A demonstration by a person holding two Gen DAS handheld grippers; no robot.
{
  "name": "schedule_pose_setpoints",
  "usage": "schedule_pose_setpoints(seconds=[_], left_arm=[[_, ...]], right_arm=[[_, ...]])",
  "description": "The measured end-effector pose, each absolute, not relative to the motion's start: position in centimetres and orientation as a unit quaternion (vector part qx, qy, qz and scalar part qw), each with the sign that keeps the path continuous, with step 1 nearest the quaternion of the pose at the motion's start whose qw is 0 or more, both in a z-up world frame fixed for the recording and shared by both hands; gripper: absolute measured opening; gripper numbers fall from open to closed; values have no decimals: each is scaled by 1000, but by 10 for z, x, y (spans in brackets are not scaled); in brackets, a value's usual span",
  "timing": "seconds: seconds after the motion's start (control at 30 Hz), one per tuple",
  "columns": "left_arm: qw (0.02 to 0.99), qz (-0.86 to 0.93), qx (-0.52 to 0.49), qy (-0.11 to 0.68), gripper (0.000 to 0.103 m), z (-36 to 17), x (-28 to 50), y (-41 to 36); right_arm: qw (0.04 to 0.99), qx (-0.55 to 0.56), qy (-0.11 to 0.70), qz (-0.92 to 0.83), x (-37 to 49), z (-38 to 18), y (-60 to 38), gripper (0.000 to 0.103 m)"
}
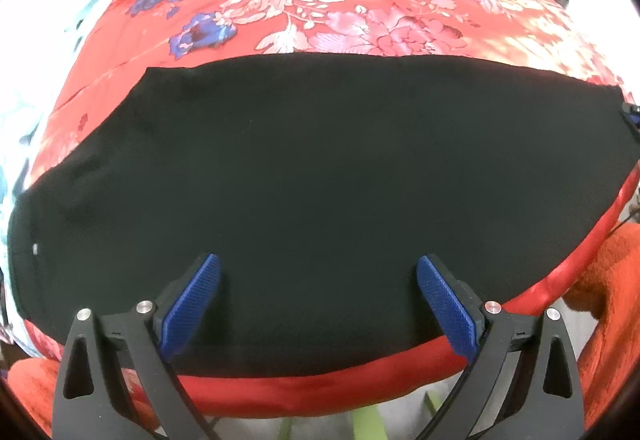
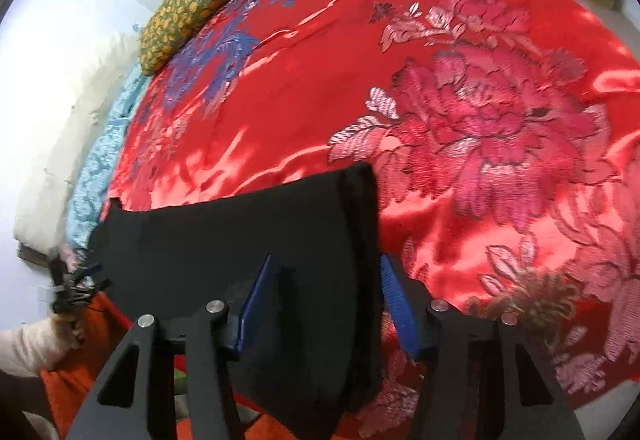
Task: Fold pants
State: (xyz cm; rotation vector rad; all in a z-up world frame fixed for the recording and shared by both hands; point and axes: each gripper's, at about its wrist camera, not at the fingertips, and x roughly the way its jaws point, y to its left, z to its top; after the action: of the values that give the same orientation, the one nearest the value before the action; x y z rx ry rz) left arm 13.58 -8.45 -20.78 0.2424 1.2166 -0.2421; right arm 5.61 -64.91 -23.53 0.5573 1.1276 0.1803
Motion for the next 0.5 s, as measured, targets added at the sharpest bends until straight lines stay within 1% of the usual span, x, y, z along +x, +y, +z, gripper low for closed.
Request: schedule_pose_setpoints(seconds=[0.13,0.2,0.23,0.27,0.3,0.33,0.4,0.5], left_arm=[[806,-118,120,568,99,-210,135,-92],[805,-121,121,568,100,-211,134,-94],[805,-123,120,568,99,-211,134,-95],[805,-124,119,567,99,-211,134,-95],[806,-125,118,567,99,-211,134,-95],[806,-125,117,566,100,-210,134,-93],[810,-125,111,562,100,-207,134,-89],[817,-122,91,556,99,-202,135,-78]], right_arm=[[785,308,525,112,57,-245,-649,56],[781,326,522,106,56,-247,-650,54],[779,331,522,103,56,-248,-649,49],[775,335,527,99,56,-248,-647,33],[770,339,530,100,55,-248,-645,25],[766,348,531,101,56,-249,-641,20],[768,354,523,103,51,-242,-631,19],[774,400,471,139,41,-219,-616,18]])
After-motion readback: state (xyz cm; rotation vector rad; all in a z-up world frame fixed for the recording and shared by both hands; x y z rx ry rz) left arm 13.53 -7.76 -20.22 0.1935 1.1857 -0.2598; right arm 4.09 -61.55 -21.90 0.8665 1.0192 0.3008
